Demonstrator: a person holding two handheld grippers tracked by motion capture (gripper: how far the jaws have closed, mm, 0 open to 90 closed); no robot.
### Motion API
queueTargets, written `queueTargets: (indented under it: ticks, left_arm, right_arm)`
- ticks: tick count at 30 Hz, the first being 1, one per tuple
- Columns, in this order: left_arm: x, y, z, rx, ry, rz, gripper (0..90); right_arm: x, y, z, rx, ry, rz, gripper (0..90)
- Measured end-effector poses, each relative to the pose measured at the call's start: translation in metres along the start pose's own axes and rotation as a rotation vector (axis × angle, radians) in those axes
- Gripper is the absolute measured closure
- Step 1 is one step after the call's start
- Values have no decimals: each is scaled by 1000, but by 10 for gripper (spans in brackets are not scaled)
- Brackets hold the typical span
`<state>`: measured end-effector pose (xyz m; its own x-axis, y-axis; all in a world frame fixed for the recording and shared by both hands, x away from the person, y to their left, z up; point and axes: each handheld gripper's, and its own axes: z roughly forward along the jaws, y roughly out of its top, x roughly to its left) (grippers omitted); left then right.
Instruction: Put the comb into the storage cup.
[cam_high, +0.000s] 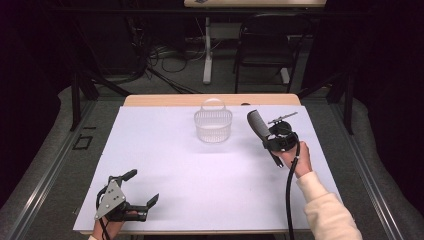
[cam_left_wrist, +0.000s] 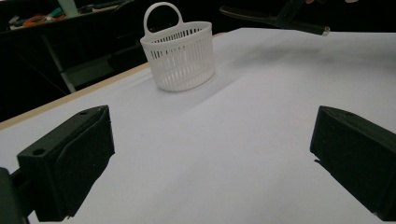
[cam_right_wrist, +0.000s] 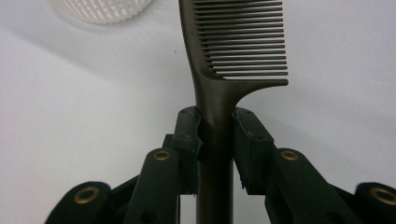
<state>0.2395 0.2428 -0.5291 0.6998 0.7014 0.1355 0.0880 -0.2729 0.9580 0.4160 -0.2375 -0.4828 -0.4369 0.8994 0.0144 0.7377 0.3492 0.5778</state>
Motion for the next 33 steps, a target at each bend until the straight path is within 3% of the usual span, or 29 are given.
queueTargets:
  ticks: [18,33]
  left_arm:
    - [0,0,1,5,2,3,0]
    - [-1,-1,2,10,0,2,0]
  right_arm:
    - [-4,0,-12,-103,6,0,725]
    - [-5,-1,-18,-241,23,15,725]
